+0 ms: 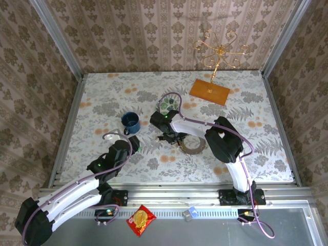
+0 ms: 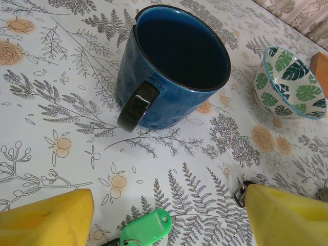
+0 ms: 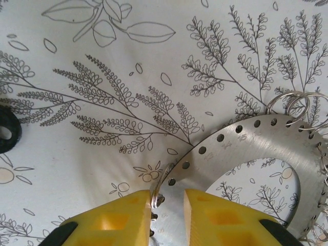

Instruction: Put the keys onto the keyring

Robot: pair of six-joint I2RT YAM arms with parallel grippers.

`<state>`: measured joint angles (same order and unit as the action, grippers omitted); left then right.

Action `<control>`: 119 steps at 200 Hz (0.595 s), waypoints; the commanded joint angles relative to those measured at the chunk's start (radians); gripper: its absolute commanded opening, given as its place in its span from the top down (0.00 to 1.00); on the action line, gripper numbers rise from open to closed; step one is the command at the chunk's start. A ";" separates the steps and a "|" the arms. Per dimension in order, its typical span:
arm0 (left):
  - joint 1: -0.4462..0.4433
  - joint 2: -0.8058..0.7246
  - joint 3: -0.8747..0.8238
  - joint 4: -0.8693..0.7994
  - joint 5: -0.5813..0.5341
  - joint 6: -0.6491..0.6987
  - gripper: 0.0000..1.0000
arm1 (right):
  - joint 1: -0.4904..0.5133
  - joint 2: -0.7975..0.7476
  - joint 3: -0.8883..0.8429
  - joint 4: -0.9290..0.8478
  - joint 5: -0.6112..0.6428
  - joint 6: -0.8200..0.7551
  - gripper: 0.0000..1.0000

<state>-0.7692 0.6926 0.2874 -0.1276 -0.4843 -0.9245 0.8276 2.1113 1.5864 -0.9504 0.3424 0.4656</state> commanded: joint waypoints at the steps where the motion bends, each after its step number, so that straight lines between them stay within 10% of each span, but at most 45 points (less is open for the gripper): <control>1: 0.010 -0.001 -0.011 0.005 -0.011 -0.004 0.22 | 0.007 0.030 0.023 -0.044 0.040 -0.015 0.77; 119: 0.010 0.000 -0.007 0.005 -0.007 0.000 0.24 | 0.008 0.050 0.037 -0.047 0.031 -0.022 0.91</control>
<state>-0.7639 0.6926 0.2874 -0.1276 -0.4835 -0.9245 0.8295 2.1429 1.5970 -0.9550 0.3565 0.4438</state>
